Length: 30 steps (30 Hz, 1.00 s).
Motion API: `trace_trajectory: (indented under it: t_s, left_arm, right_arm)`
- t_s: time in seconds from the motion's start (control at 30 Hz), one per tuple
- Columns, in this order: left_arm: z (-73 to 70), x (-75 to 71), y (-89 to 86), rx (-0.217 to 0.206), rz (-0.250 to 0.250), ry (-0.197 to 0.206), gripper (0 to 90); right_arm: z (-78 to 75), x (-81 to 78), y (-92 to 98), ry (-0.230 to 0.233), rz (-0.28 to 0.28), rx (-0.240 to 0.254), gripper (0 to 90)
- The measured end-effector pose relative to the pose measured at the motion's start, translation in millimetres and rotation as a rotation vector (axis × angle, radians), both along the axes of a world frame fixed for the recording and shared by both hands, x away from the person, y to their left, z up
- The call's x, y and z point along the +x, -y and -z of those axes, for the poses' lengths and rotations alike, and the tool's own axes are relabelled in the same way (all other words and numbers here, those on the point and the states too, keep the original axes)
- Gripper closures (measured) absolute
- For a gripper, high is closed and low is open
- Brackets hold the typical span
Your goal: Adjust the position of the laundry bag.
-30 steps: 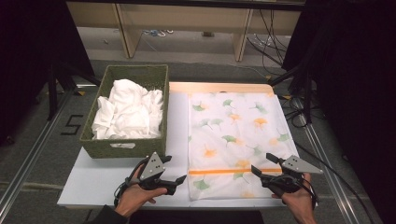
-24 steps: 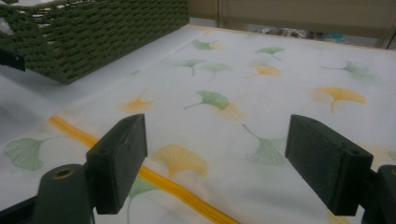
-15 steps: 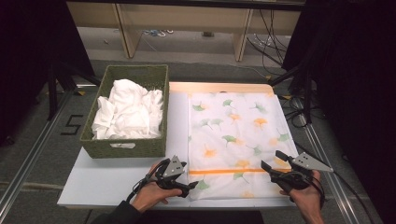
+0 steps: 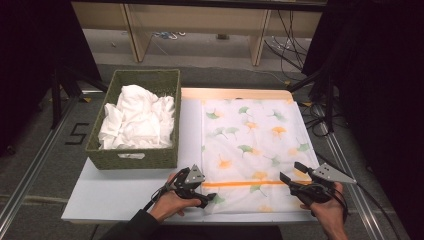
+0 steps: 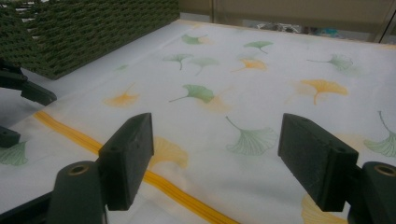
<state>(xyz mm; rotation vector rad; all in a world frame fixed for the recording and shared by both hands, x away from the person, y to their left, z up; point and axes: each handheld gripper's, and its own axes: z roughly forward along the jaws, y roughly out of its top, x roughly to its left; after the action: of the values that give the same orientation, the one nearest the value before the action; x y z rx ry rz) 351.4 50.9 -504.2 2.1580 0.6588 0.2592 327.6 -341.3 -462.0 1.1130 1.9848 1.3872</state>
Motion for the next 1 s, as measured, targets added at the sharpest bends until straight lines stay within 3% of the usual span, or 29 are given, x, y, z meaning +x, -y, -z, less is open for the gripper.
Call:
trace_trajectory:
  t_s: [0.03, 0.1, 0.2, 0.23, 0.27, 0.3, 0.33, 0.37, 0.4, 0.43, 0.47, 0.53, 0.57, 0.6, 0.63, 0.67, 0.77, 0.83, 0.87, 0.9, 0.97, 1.0]
  left_arm:
    - [-0.5, 1.0, -0.9, 0.005, -0.005, 0.008, 36.3]
    - [-1.5, 2.8, -2.5, 0.008, 0.0, 0.013, 49.9]
    - [-0.5, 4.1, -0.8, -0.028, -0.013, 0.007, 66.2]
    - [-1.9, 4.6, -0.7, -0.004, 0.0, 0.024, 71.7]
    - [-2.0, 5.1, -0.2, 0.001, 0.006, 0.026, 76.3]
    - [-2.0, 5.1, -0.2, 0.001, 0.006, 0.026, 78.6]
    - [-3.2, 5.4, 1.0, 0.018, 0.01, 0.026, 80.3]
    - [-4.3, 5.3, 2.1, 0.02, 0.013, 0.009, 81.3]
    - [-4.7, 5.9, 2.0, 0.025, 0.006, 0.011, 81.8]
    - [-4.7, 5.9, 2.0, 0.025, 0.006, 0.011, 82.3]
    - [-4.2, 6.3, 2.0, 0.02, -0.003, 0.018, 82.7]
    - [-5.1, 7.7, 0.8, 0.028, 0.003, 0.02, 82.8]
    - [-5.4, 7.9, 0.0, 0.028, -0.004, 0.016, 83.0]
    - [-5.7, 9.2, -0.9, 0.024, -0.004, 0.013, 83.1]
    - [-7.9, 10.5, -3.3, 0.045, -0.008, 0.023, 83.2]
    - [-8.3, 11.4, -4.9, 0.034, -0.016, 0.018, 83.4]
    - [-8.9, 13.5, -9.1, 0.018, -0.043, 0.006, 83.3]
    - [-8.3, 14.2, -9.1, 0.015, -0.036, -0.001, 83.3]
    - [-8.3, 14.1, -9.1, 0.022, -0.033, -0.002, 83.2]
    - [-7.8, 14.0, -8.9, 0.024, -0.032, -0.002, 83.3]
    - [-7.7, 14.0, -9.0, 0.024, -0.032, -0.001, 83.2]
    - [-7.8, 14.6, -9.3, 0.018, -0.031, -0.001, 83.2]
  right_arm:
    - [0.4, 0.6, -0.5, 0.0, -0.006, 0.011, 30.0]
    - [-2.8, -2.2, 1.2, -0.045, 0.011, -0.014, 32.4]
    - [-2.6, 0.3, 4.1, -0.05, 0.004, -0.006, 37.5]
    - [-3.4, 0.5, 6.4, -0.048, 0.015, -0.003, 39.3]
    - [-4.6, 0.5, 10.2, -0.046, 0.05, -0.011, 40.9]
    - [-4.6, 0.5, 10.2, -0.046, 0.05, -0.011, 40.9]
    - [-4.5, 4.8, 18.1, -0.039, 0.07, 0.004, 44.3]
    - [-5.7, 7.9, 26.0, -0.024, 0.088, -0.049, 45.9]
    - [-7.0, 8.9, 30.2, -0.042, 0.104, -0.059, 47.0]
    - [-6.0, 13.5, 35.7, -0.03, 0.126, -0.072, 48.7]
    - [-4.9, 18.1, 41.6, -0.072, 0.138, -0.046, 50.9]
    - [-4.1, 24.4, 52.2, -0.075, 0.2, -0.096, 51.2]
    - [-2.4, 27.9, 54.3, -0.131, 0.203, -0.055, 51.2]
    - [-2.3, 32.2, 60.9, -0.123, 0.237, -0.101, 51.7]
    - [-1.3, 36.3, 64.6, -0.142, 0.246, -0.105, 52.4]
    - [0.4, 38.7, 63.3, -0.201, 0.265, -0.062, 52.5]
    - [3.5, 52.2, 72.0, -0.227, 0.284, -0.091, 53.2]
    - [8.0, 64.4, 74.4, -0.266, 0.247, -0.09, 53.2]
    - [10.2, 67.0, 71.1, -0.271, 0.285, -0.09, 53.2]
    - [11.6, 71.4, 73.9, -0.274, 0.265, -0.126, 53.2]
    - [14.5, 75.7, 74.2, -0.289, 0.259, -0.131, 53.2]
    - [19.1, 82.8, 74.3, -0.302, 0.29, -0.168, 53.4]
